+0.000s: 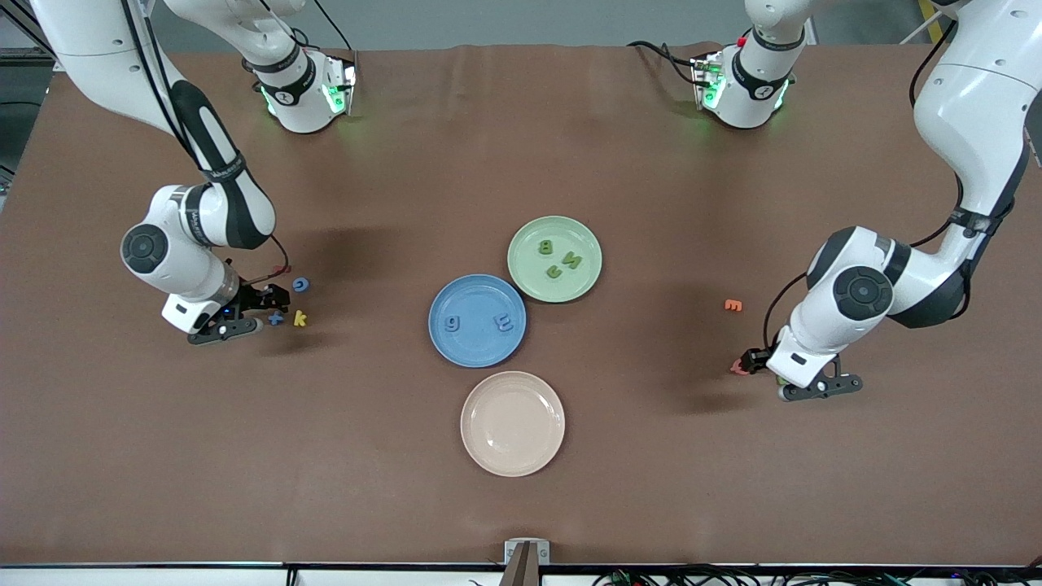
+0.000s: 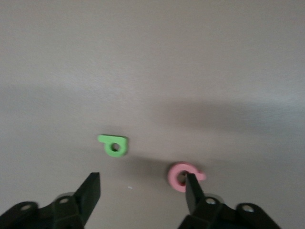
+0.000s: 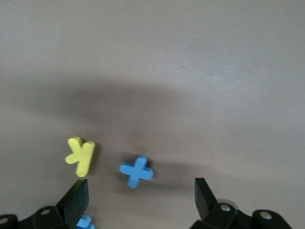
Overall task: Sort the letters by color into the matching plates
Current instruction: 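Grasp the blue x with the right gripper while the left gripper reaches green p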
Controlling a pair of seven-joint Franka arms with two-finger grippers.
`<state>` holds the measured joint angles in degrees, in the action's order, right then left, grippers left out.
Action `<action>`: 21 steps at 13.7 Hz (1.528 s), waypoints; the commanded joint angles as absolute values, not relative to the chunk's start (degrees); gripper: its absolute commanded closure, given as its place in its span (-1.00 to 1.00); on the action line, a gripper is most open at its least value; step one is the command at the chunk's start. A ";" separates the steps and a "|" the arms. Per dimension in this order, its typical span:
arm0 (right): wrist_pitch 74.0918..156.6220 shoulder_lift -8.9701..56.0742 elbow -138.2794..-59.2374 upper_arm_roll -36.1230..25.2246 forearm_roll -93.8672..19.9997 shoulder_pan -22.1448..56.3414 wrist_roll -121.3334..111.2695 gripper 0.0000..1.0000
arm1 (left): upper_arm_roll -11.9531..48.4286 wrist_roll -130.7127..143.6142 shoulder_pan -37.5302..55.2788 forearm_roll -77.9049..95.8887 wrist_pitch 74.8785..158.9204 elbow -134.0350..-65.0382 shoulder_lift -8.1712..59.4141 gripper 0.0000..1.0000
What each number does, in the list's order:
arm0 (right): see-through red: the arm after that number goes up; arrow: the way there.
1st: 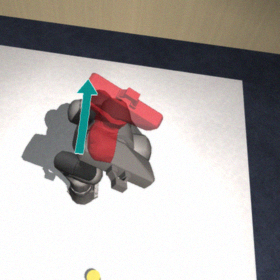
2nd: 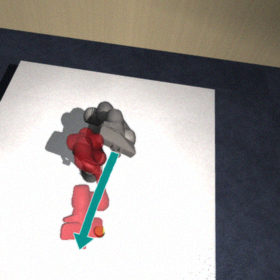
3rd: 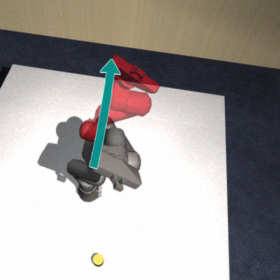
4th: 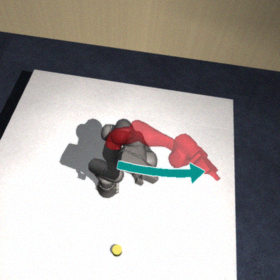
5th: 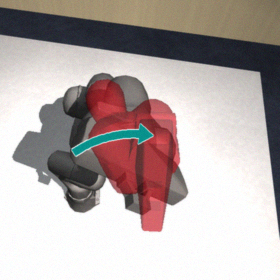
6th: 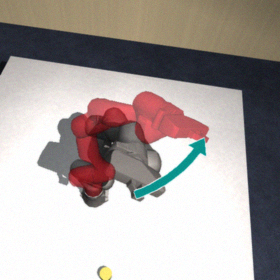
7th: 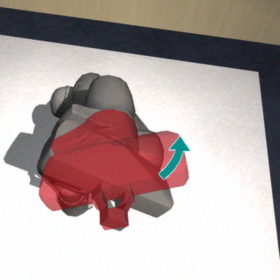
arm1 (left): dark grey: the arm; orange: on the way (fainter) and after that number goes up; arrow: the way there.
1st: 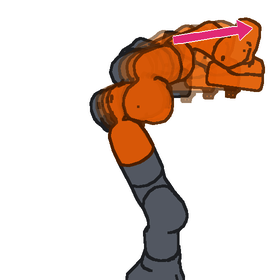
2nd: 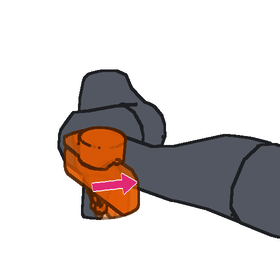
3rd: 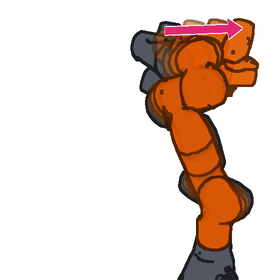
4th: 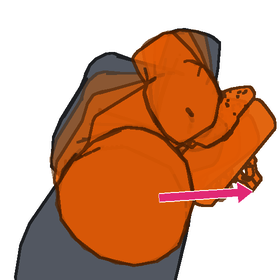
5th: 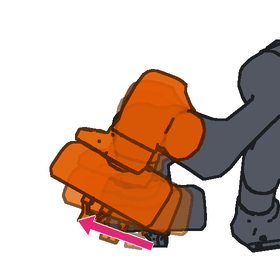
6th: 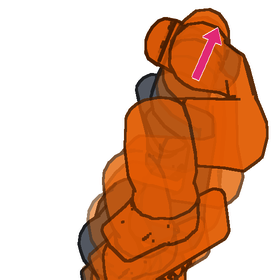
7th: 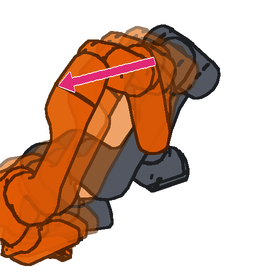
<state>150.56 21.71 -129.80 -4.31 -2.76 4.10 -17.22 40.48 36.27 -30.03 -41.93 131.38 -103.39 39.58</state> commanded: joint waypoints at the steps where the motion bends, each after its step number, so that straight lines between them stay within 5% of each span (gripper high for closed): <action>1: 152.40 19.95 -132.36 -4.39 -2.11 5.01 -17.84 -0.89 | 39.11 30.78 -30.06 -43.16 132.09 -102.48 40.17 -0.38; 5: 152.67 20.13 -132.28 -4.39 -1.41 5.10 -18.63 -0.58 | 39.11 24.53 -32.86 -42.98 133.07 -102.57 41.39 -0.35; 21: 157.15 24.08 -131.48 -4.40 -0.79 3.69 -19.07 -0.58 | 39.02 20.57 -33.49 -42.63 137.98 -101.69 44.91 -0.27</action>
<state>156.12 23.77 -131.29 -4.83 -1.24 4.45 -18.48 38.62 21.66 -33.03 -41.94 136.38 -103.00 43.15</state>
